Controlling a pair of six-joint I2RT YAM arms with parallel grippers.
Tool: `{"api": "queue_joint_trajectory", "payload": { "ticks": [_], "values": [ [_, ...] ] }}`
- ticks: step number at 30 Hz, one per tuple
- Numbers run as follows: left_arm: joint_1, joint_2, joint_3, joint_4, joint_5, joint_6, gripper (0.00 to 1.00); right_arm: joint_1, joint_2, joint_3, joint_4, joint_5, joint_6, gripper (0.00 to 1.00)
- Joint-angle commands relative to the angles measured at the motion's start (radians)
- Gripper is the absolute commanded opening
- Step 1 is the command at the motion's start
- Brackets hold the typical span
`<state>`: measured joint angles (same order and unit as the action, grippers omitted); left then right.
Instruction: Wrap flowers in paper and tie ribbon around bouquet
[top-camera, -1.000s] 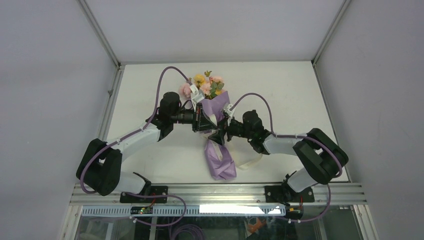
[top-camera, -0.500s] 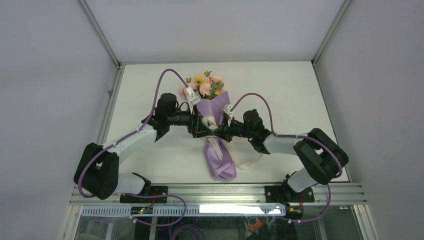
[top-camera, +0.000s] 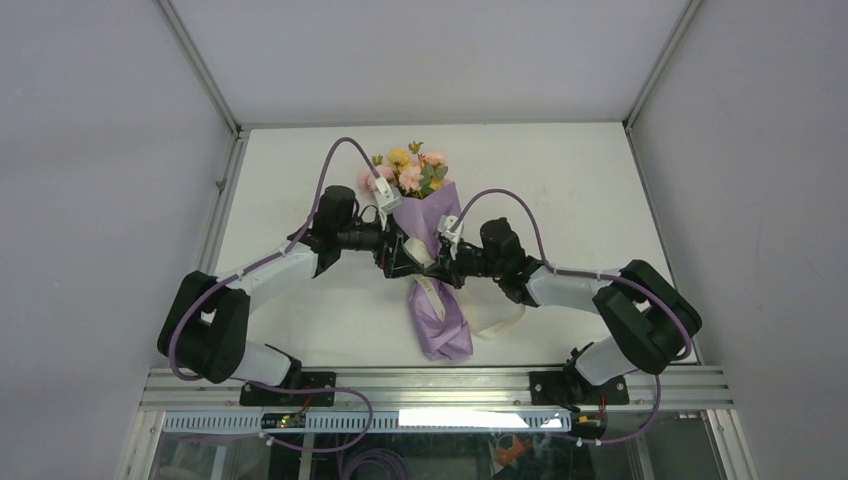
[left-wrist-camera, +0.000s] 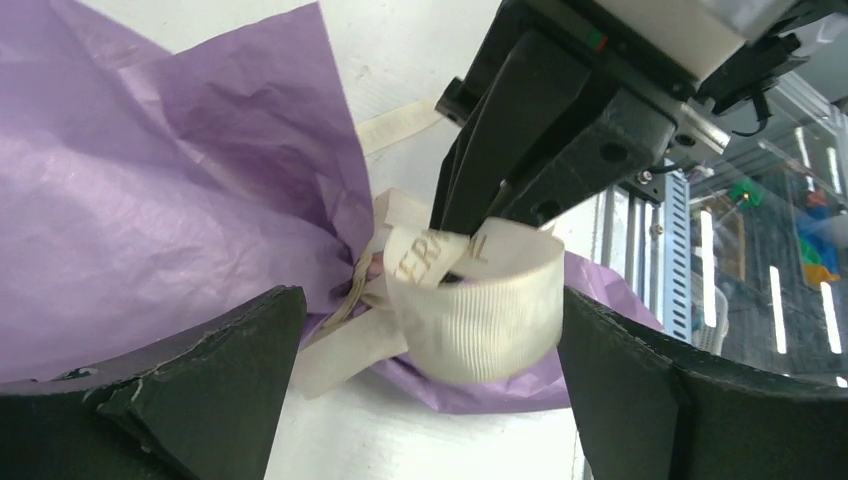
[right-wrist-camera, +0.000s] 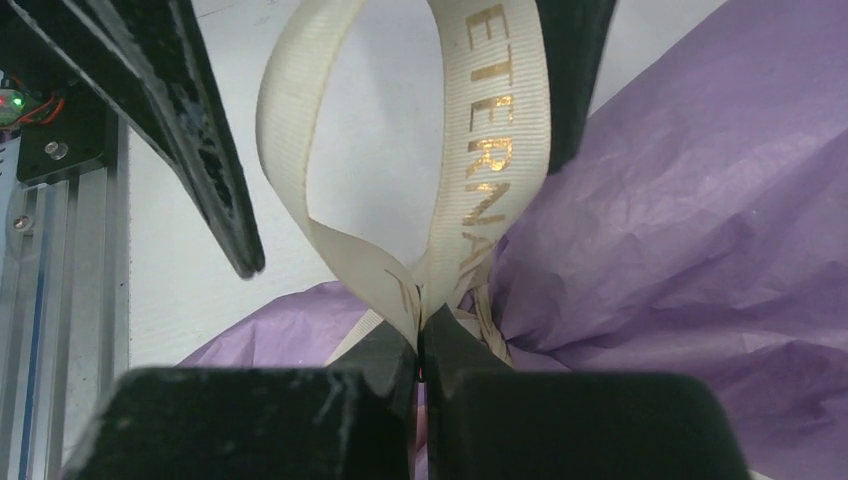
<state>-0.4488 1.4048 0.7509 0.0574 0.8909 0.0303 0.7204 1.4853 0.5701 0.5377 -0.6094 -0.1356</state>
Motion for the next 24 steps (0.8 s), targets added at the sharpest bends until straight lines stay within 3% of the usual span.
{"api": "queue_joint_trajectory", "payload": {
  "ticks": [1,3,5,7,9,11,13,15,19,20,21,22,24],
  "values": [
    [-0.024,0.034,0.059,0.195,0.110,-0.025,0.97,0.013,-0.026,0.053,-0.013,-0.017,-0.057,0.00],
    [-0.034,0.034,0.061,0.201,0.164,-0.027,0.89,0.013,-0.030,0.052,-0.018,-0.008,-0.063,0.00],
    [-0.044,0.033,0.063,0.167,0.193,-0.027,0.74,0.011,-0.033,0.052,-0.025,-0.004,-0.069,0.00],
    [-0.047,0.031,0.056,0.153,0.196,-0.027,0.49,0.011,-0.034,0.054,-0.028,-0.003,-0.071,0.00],
    [-0.047,0.025,0.050,0.143,0.186,-0.027,0.15,0.011,-0.035,0.054,-0.031,-0.001,-0.073,0.00],
    [-0.047,0.016,0.050,0.130,0.171,-0.027,0.00,0.011,-0.041,0.058,-0.040,0.009,-0.073,0.00],
    [-0.047,0.009,0.050,0.130,0.146,-0.027,0.00,0.011,-0.055,0.073,-0.083,0.035,-0.070,0.13],
    [-0.047,0.004,0.049,0.116,0.110,-0.027,0.00,0.011,-0.083,0.108,-0.182,0.081,-0.051,0.41],
    [-0.047,-0.017,0.046,0.023,0.006,0.045,0.00,0.000,-0.255,0.178,-0.432,0.081,-0.051,0.41],
    [-0.047,-0.024,0.042,0.005,-0.013,0.085,0.00,-0.006,-0.311,0.186,-0.490,0.420,0.192,0.65],
    [-0.047,-0.032,0.034,-0.010,-0.025,0.113,0.00,-0.014,-0.365,0.195,-0.574,0.584,0.306,0.73],
    [-0.047,-0.039,0.027,-0.018,-0.033,0.135,0.00,-0.023,-0.405,0.215,-0.687,0.737,0.429,0.73],
    [-0.047,-0.047,0.016,-0.026,-0.053,0.164,0.00,-0.067,-0.435,0.293,-1.008,0.987,0.698,0.61]
  ]
}}
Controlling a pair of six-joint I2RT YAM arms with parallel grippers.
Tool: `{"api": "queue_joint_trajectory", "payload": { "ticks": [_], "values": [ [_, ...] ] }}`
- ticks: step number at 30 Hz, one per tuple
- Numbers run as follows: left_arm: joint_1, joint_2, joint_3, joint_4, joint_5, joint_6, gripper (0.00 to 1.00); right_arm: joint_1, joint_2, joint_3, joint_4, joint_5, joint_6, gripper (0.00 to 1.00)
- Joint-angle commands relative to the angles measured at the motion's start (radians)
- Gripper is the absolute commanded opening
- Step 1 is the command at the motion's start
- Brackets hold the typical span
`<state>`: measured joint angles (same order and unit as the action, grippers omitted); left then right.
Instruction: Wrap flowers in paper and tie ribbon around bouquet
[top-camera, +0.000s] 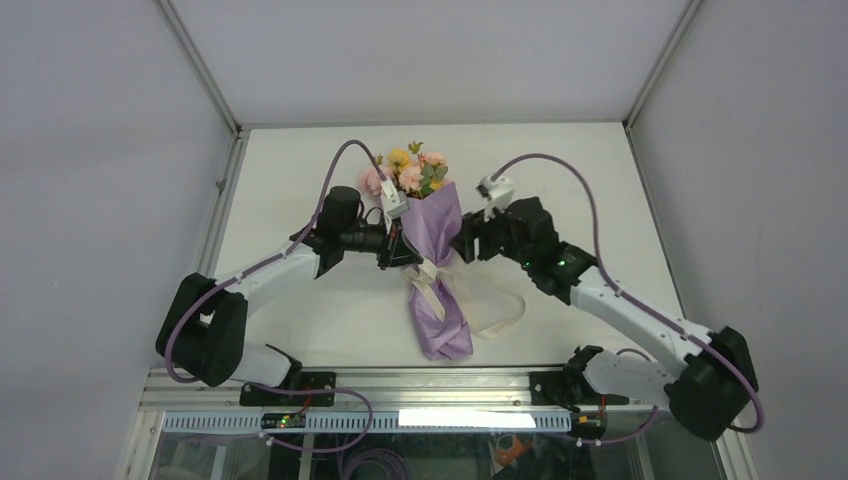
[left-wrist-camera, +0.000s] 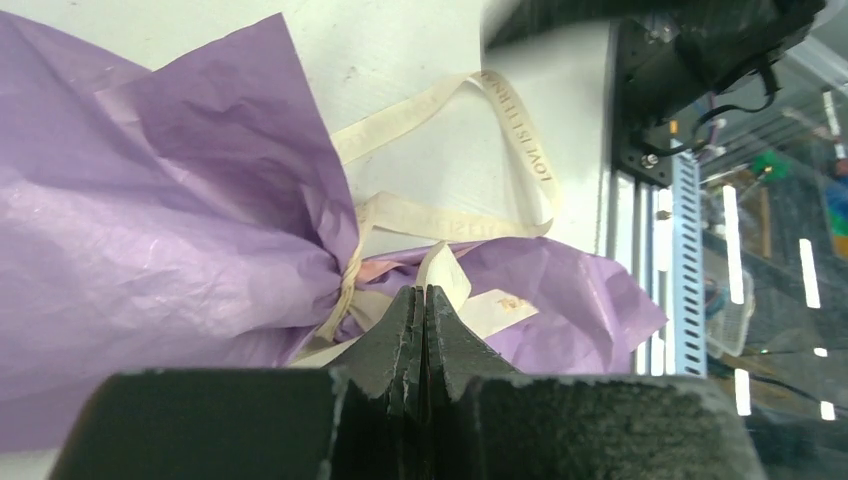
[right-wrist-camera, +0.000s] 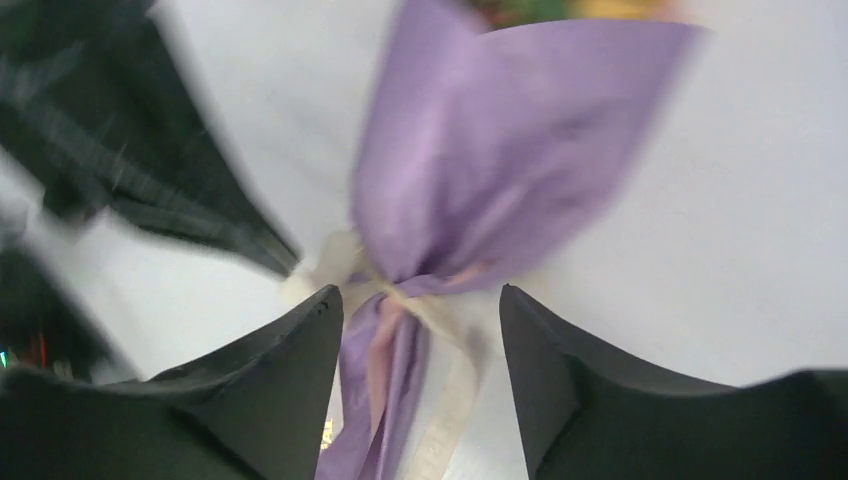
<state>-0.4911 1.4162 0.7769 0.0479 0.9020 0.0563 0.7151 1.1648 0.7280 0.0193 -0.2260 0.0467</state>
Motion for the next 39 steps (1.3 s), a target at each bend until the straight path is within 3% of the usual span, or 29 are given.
{"api": "queue_joint_trajectory", "payload": {
  "ticks": [1,4,6,11,21,23,27,30,33,35,39],
  "values": [
    [-0.005,-0.061,-0.014,-0.017,-0.071,0.146,0.00,-0.102,-0.092,0.184,-0.734,0.664,0.695,0.54],
    [-0.004,-0.068,-0.020,-0.012,-0.079,0.173,0.00,-0.156,0.019,0.254,-1.082,0.676,0.910,0.51],
    [-0.006,-0.076,-0.024,-0.013,-0.080,0.193,0.00,-0.156,0.079,0.231,-1.140,0.620,0.954,0.57],
    [-0.009,-0.096,-0.025,-0.025,-0.076,0.213,0.00,-0.157,0.127,0.120,-1.030,0.524,1.018,0.63],
    [-0.009,-0.118,-0.010,-0.065,-0.093,0.241,0.00,-0.156,0.225,0.015,-0.834,0.399,1.047,0.61],
    [-0.009,-0.121,0.003,-0.076,-0.116,0.254,0.00,-0.157,0.243,0.012,-0.816,0.409,1.039,0.51],
    [-0.009,-0.141,0.042,-0.091,-0.114,0.254,0.00,-0.178,0.226,0.065,-0.901,0.526,0.985,0.00],
    [-0.009,-0.149,0.066,-0.119,-0.110,0.265,0.00,-0.266,0.094,0.128,-1.014,0.692,0.920,0.00],
    [-0.009,-0.156,0.060,-0.144,-0.092,0.307,0.00,-0.357,-0.060,0.229,-0.999,0.792,0.814,0.00],
    [-0.009,-0.160,0.045,-0.150,-0.085,0.338,0.00,-0.359,-0.064,0.343,-0.982,0.834,0.719,0.00],
    [-0.010,-0.158,0.053,-0.168,-0.083,0.360,0.00,-0.303,0.016,0.606,-0.908,0.764,0.540,0.00]
  ]
}}
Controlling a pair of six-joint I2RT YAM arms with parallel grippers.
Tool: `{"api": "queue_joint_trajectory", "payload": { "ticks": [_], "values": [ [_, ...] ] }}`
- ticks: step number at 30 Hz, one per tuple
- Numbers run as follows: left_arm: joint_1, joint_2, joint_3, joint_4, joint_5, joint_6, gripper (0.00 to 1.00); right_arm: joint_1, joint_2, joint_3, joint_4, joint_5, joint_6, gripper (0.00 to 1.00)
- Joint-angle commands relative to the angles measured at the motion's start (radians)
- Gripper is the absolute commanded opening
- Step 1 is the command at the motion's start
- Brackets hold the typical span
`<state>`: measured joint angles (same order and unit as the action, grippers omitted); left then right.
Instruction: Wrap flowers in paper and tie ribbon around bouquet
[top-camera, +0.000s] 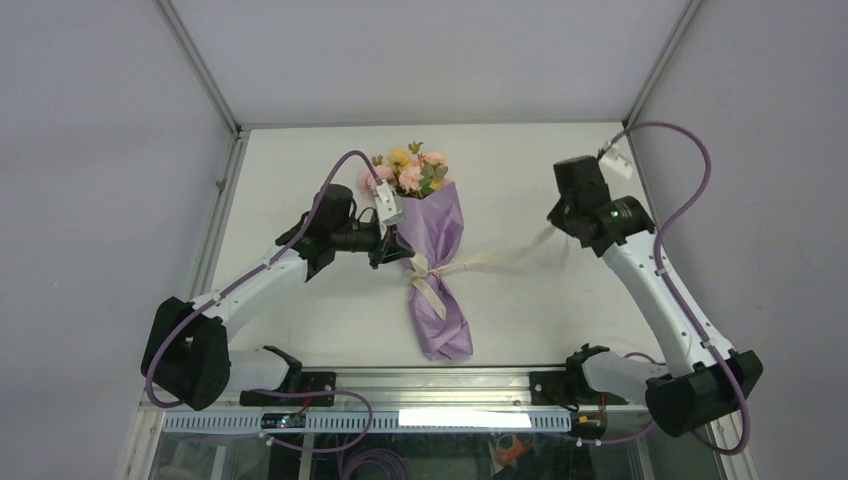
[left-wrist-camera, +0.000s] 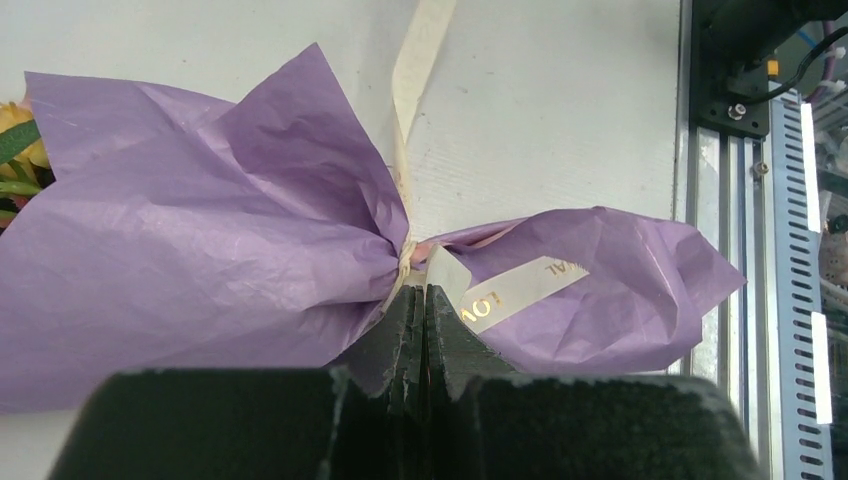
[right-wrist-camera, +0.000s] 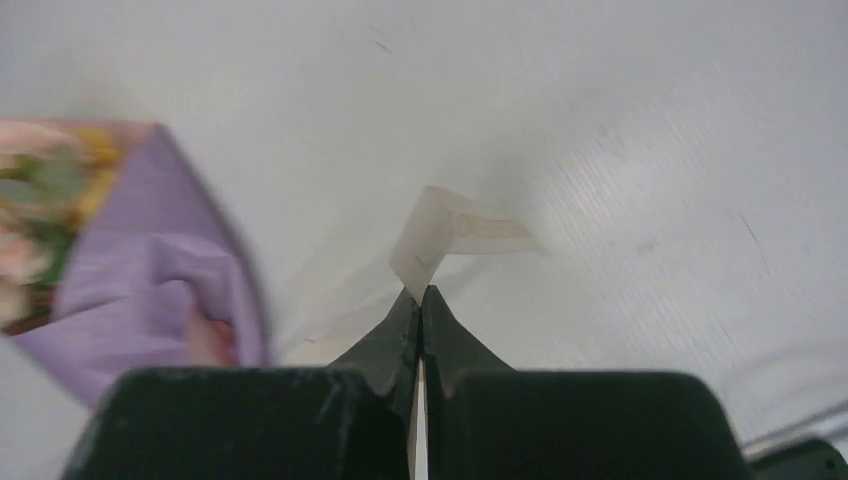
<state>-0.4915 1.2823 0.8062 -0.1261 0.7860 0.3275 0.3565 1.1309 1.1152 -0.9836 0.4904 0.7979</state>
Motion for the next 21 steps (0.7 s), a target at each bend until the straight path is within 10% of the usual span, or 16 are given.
{"api": "queue_joint_trajectory", "payload": {
  "ticks": [1,9,21],
  "values": [
    [-0.010,-0.024,0.029,0.002,0.034,0.097,0.00,0.095,0.063,0.268,0.156,0.031,-0.246,0.00],
    [-0.052,-0.026,0.029,-0.061,0.045,0.246,0.00,0.378,0.397,0.661,0.460,-0.317,-0.334,0.00],
    [-0.081,-0.086,0.000,-0.146,0.047,0.310,0.00,0.486,0.882,1.040,0.322,-0.675,-0.164,0.13]
  ]
}}
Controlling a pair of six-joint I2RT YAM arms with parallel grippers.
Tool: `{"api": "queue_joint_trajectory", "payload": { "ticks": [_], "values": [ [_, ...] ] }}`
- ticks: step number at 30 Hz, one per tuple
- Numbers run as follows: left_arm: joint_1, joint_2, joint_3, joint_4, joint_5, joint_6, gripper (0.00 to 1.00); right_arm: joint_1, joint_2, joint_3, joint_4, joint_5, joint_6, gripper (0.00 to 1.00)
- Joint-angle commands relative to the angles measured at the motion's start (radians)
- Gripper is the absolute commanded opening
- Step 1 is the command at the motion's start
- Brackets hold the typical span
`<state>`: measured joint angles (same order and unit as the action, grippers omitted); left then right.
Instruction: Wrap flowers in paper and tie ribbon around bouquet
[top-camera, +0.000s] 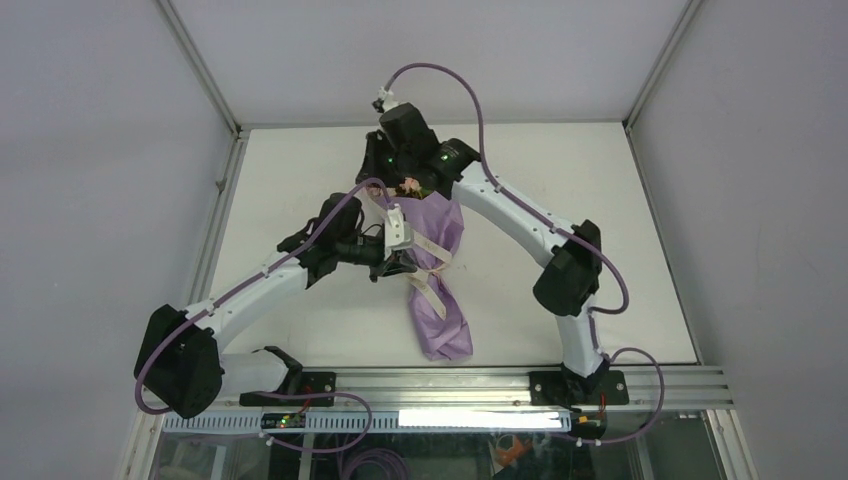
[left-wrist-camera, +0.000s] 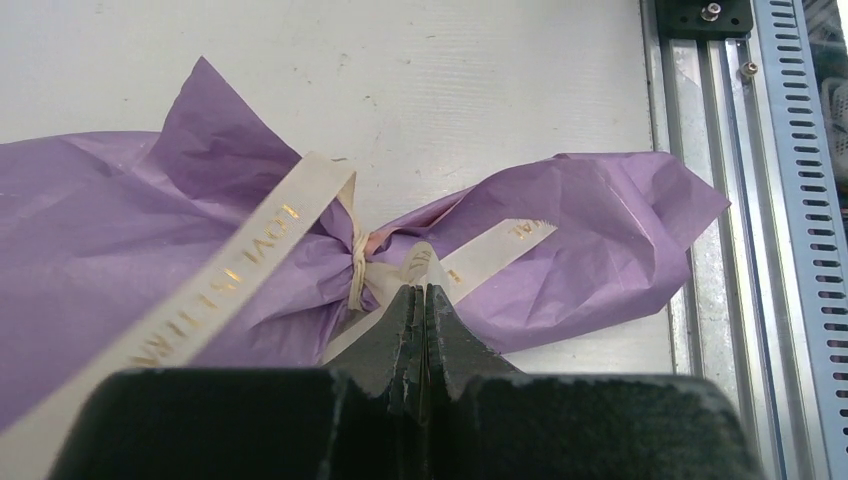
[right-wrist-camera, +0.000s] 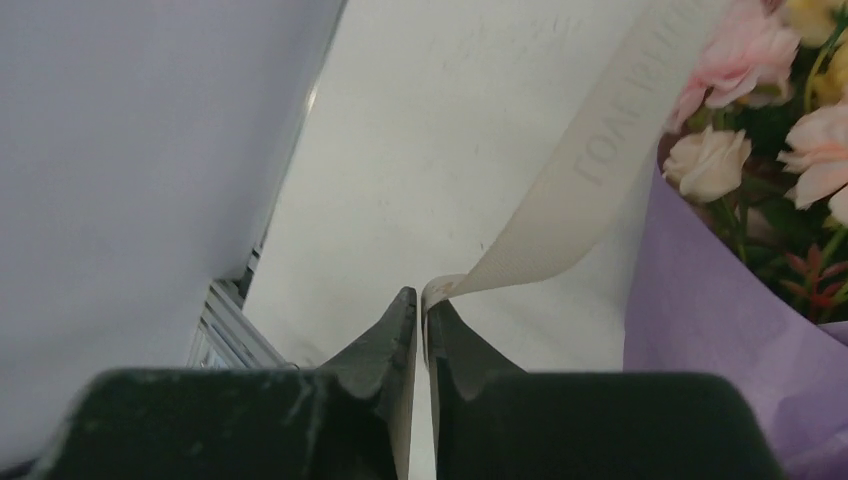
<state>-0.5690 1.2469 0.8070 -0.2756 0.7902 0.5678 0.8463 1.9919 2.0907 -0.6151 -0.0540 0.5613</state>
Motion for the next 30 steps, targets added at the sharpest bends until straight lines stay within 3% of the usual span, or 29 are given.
{"api": "queue_joint_trajectory", "payload": {
  "ticks": [1,5,8,10,13,15,17,19,22,23,24,30],
  "values": [
    [-0.003,-0.053,-0.004,0.001,0.041,0.069,0.00,-0.004,0.042,0.076,-0.074,-0.152,0.069,0.23],
    [-0.003,-0.055,0.000,0.000,0.042,0.046,0.00,-0.020,0.107,0.188,-0.277,-0.204,-0.079,0.67],
    [-0.003,-0.053,0.008,0.000,0.037,0.011,0.00,-0.095,0.025,0.113,-0.295,-0.209,-0.161,0.77],
    [-0.003,-0.052,0.009,0.004,0.029,-0.011,0.00,-0.179,-0.163,-0.150,-0.112,-0.260,-0.168,0.79],
    [0.004,-0.050,0.005,0.032,0.015,-0.062,0.00,-0.288,-0.451,-0.631,0.378,-0.382,-0.221,0.78],
    [0.007,-0.050,0.004,0.036,0.015,-0.068,0.00,-0.314,-0.610,-0.916,0.747,-0.497,-0.355,0.80],
    [0.010,-0.047,0.008,0.036,0.018,-0.064,0.00,-0.314,-0.706,-1.116,0.887,-0.697,-0.563,0.86],
    [0.013,-0.045,0.015,0.034,0.021,-0.059,0.00,-0.309,-0.725,-1.173,0.789,-0.819,-0.696,0.87],
    [0.014,-0.038,0.023,0.022,0.024,-0.045,0.00,-0.264,-0.657,-1.113,0.516,-0.819,-0.696,0.87],
    [0.014,-0.036,0.026,0.020,0.024,-0.042,0.00,-0.249,-0.617,-1.085,0.455,-0.914,-0.960,0.83],
    [0.014,-0.034,0.028,0.017,0.024,-0.041,0.00,-0.235,-0.590,-1.065,0.411,-0.922,-1.016,0.82],
    [0.014,-0.033,0.042,-0.005,0.025,-0.026,0.00,-0.193,-0.483,-1.045,0.427,-0.956,-1.076,0.82]
  ]
}}
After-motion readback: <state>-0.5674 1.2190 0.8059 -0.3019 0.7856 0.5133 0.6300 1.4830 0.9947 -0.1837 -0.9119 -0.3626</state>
